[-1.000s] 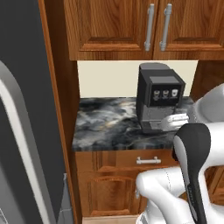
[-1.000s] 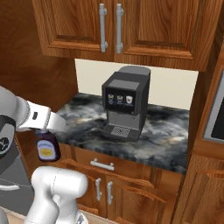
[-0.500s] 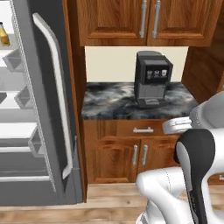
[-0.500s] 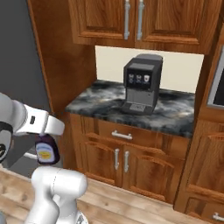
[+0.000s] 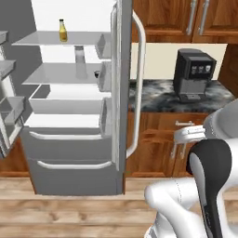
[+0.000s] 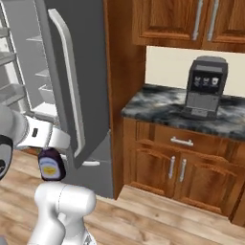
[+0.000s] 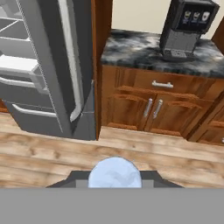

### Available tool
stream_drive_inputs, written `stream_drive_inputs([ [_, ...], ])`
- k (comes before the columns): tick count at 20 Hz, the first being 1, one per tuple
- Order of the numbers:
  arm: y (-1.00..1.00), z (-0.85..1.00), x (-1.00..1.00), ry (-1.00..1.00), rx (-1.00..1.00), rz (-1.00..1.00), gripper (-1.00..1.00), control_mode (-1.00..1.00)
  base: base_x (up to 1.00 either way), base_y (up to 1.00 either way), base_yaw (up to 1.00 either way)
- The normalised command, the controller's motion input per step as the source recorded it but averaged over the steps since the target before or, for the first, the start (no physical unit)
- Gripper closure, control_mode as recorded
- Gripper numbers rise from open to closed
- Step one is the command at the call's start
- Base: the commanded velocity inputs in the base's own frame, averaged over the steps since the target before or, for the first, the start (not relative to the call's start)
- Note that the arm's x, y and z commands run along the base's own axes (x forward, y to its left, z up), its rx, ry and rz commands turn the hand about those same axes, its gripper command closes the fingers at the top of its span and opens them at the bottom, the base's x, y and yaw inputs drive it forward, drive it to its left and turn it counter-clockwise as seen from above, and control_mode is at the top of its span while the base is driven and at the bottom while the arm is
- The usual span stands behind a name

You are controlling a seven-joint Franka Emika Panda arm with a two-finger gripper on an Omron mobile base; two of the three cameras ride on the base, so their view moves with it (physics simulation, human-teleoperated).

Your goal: Place the condiment bottle and mustard from the counter to the top shelf of the fridge. If the existing items in the fridge are on the top shelf, move them to other shelves.

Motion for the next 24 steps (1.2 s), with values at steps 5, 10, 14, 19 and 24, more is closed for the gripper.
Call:
stream_drive_inputs([
  [5,0.0,0.0,0.0,0.0,0.0,0.0,1.0,1.0,0.0,1.0,0.1],
  [10,0.0,0.0,0.0,0.0,0.0,0.0,1.0,1.0,0.01,1.0,0.03],
  [14,0.0,0.0,0.0,0.0,0.0,0.0,1.0,1.0,0.37,0.99,-0.07],
  [19,0.0,0.0,0.0,0.0,0.0,0.0,1.0,1.0,0.52,0.53,-0.18],
  [24,0.0,0.0,0.0,0.0,0.0,0.0,1.0,1.0,0.44,-0.02,-0.12],
])
